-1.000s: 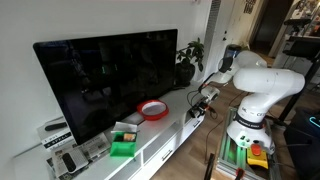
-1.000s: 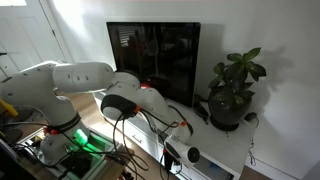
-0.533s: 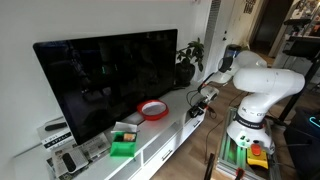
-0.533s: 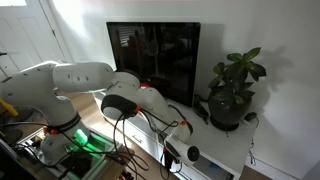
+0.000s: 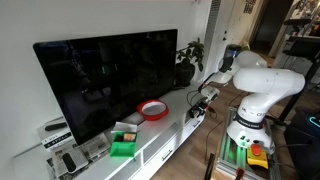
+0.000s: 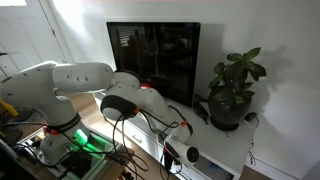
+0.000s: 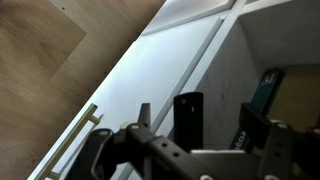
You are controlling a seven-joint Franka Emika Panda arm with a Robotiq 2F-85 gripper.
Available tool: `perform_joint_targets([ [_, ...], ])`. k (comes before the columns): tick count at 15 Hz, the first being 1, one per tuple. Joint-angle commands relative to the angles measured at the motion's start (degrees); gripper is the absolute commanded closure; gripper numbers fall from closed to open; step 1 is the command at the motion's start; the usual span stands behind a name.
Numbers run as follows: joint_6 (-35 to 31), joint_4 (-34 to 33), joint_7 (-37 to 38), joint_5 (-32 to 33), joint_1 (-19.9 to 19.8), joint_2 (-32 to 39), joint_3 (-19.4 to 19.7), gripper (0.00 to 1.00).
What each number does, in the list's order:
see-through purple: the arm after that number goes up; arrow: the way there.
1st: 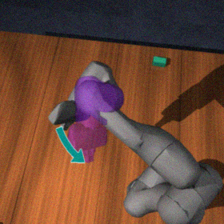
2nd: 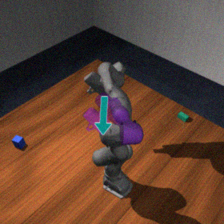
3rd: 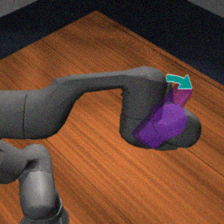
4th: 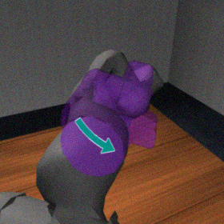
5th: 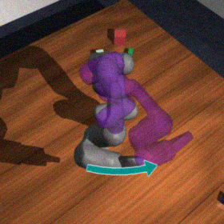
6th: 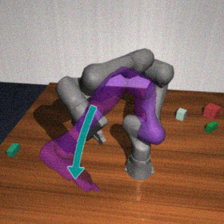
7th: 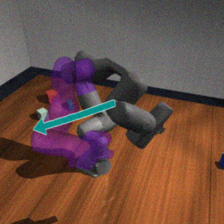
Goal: Pick up the black remote from the far right compartment in the tv stand and put it on the top surface of the tv stand
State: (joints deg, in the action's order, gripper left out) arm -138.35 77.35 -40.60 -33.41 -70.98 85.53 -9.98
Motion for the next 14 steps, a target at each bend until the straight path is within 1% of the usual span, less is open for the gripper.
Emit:
perform_joint_targets([
  [1,-4.86,2.38,-0.19,-0.76,-0.51,0.00,-1.42,0.29],
  [2,-5.91,2.92,-0.13,-0.67,-0.44,0.01,-1.63,0.31],
  [3,-6.46,2.91,-1.65,-3.92,1.64,0.01,0.16,0.36],
  [4,-7.16,3.23,-1.71,-4.64,1.86,0.01,0.17,0.45],
  [7,-8.12,3.55,-1.80,-7.31,3.17,0.06,0.91,0.66],
  [8,-9.26,4.12,-0.11,-4.66,1.64,0.06,-0.70,0.73],
  [9,-9.40,4.12,0.10,-4.69,1.67,0.06,-0.71,0.81],
  [10,-8.51,3.54,-1.34,-7.99,3.44,0.06,0.96,0.87],
  [11,-9.26,3.97,0.37,-4.98,1.62,0.05,-0.72,0.93],
  [12,-9.23,3.91,0.43,-5.11,1.64,0.05,-0.66,0.99],
  [13,-8.99,3.83,0.73,-5.11,1.57,-0.02,-0.72,0.98],
  [14,-9.05,3.80,1.12,-5.17,1.58,-0.05,-0.64,0.95],
])
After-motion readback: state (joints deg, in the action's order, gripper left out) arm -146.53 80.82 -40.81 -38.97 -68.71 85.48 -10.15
